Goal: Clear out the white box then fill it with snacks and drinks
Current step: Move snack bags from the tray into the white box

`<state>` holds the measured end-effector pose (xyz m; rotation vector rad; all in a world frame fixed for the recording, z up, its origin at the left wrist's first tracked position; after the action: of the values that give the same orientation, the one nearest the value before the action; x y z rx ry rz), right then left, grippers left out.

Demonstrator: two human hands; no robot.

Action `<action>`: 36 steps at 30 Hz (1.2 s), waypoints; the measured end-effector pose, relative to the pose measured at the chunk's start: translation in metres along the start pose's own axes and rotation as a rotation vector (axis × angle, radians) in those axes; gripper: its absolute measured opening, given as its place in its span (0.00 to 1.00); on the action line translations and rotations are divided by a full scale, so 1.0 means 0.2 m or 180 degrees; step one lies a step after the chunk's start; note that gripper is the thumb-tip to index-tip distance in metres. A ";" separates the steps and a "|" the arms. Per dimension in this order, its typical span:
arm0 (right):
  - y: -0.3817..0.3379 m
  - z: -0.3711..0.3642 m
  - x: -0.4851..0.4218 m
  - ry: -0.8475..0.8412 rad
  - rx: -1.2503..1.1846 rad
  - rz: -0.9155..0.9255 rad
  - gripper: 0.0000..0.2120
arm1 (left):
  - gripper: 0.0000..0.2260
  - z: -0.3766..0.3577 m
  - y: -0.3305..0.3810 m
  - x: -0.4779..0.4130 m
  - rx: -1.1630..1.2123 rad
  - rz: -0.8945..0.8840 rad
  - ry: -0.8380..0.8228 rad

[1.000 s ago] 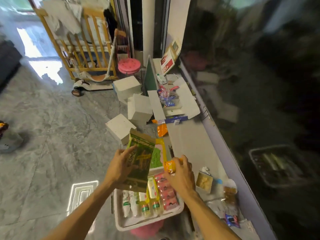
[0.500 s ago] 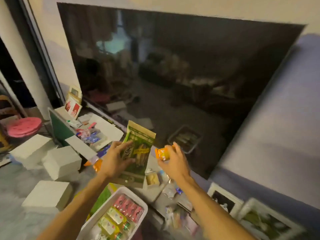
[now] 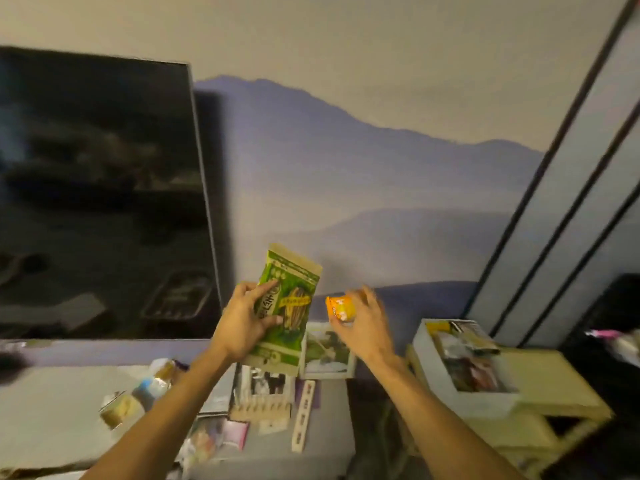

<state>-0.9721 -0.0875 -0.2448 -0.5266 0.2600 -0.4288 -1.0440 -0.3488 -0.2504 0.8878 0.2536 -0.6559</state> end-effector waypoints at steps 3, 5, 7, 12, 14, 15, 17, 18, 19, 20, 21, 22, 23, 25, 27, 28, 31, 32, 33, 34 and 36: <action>0.44 0.28 0.02 0.0180 0.0135 -0.0317 0.32 | 0.36 -0.41 0.31 -0.10 0.0247 -0.0183 -0.0173; 0.72 0.44 0.05 0.0272 0.0223 -0.0553 0.34 | 0.35 -0.67 0.48 -0.13 0.0331 -0.0290 -0.0286; 0.98 0.58 0.07 0.0330 0.0247 -0.0760 0.34 | 0.35 -0.92 0.64 -0.15 0.0411 -0.0394 -0.0412; 1.46 0.84 0.10 0.0343 0.0283 -0.1122 0.35 | 0.36 -1.43 0.91 -0.24 0.0639 -0.0491 -0.0529; 1.63 0.88 0.09 0.0258 0.0270 -0.1256 0.35 | 0.37 -1.60 0.98 -0.28 0.0661 -0.0464 -0.0582; 1.71 0.90 0.08 0.0197 0.0276 -0.1319 0.35 | 0.37 -1.69 1.00 -0.31 0.0686 -0.0446 -0.0617; 1.85 0.91 0.04 0.0138 0.0346 -0.1378 0.35 | 0.37 -1.85 1.03 -0.36 0.0744 -0.0411 -0.0687; 1.91 0.91 0.01 0.0123 0.0359 -0.1404 0.35 | 0.37 -1.94 1.03 -0.39 0.0761 -0.0395 -0.0725; 1.96 0.90 -0.03 0.0101 0.0355 -0.1428 0.35 | 0.37 -2.02 1.02 -0.43 0.0771 -0.0385 -0.0755; 2.01 0.90 -0.08 0.0079 0.0351 -0.1431 0.35 | 0.37 -2.10 1.01 -0.46 0.0773 -0.0367 -0.0777; 2.06 0.89 -0.14 0.0056 0.0374 -0.1422 0.36 | 0.37 -2.18 0.99 -0.50 0.0773 -0.0332 -0.0785; 2.11 0.87 -0.20 0.0024 0.0415 -0.1403 0.37 | 0.37 -2.26 0.96 -0.54 0.0770 -0.0280 -0.0782; 2.15 0.85 -0.27 -0.0035 0.0446 -0.1390 0.37 | 0.37 -2.35 0.93 -0.58 0.0773 -0.0209 -0.0778; 2.26 0.79 -0.43 -0.0149 0.0481 -0.1352 0.37 | 0.37 -2.51 0.86 -0.65 0.0746 -0.0041 -0.0762; 2.36 0.69 -0.59 -0.0284 0.0540 -0.1366 0.36 | 0.36 -2.67 0.77 -0.70 0.0701 0.0135 -0.0765; 2.42 0.64 -0.67 -0.0363 0.0589 -0.1386 0.36 | 0.35 -2.75 0.73 -0.72 0.0685 0.0218 -0.0773; 2.54 0.50 -0.85 -0.0567 0.0630 -0.1416 0.36 | 0.35 -2.94 0.62 -0.74 0.0643 0.0476 -0.0844; 2.56 0.47 -0.89 -0.0624 0.0631 -0.1391 0.36 | 0.35 -2.99 0.60 -0.75 0.0632 0.0555 -0.0843; 2.58 0.45 -0.92 -0.0684 0.0656 -0.1356 0.35 | 0.36 -3.04 0.58 -0.74 0.0610 0.0623 -0.0848; 2.60 0.42 -0.94 -0.0741 0.0694 -0.1320 0.34 | 0.36 -3.08 0.56 -0.74 0.0583 0.0685 -0.0865; 2.67 0.33 -0.96 -0.0865 0.0702 -0.1337 0.33 | 0.36 -3.17 0.53 -0.69 0.0608 0.0841 -0.0896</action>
<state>-0.9435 0.4444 -0.4498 -0.4149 -0.1639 -0.7759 -1.0486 0.2554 -0.5114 0.9785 -0.1797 -0.5557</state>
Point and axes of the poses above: each hand's wrist, its own x-axis away from the middle knuckle, its own z-axis out of the back of the hand, y = z × x, the point moved 3 cm from there along -x, towards the middle knuckle, and after that the axes turned 14 degrees about -z, right-handed, at the moved point
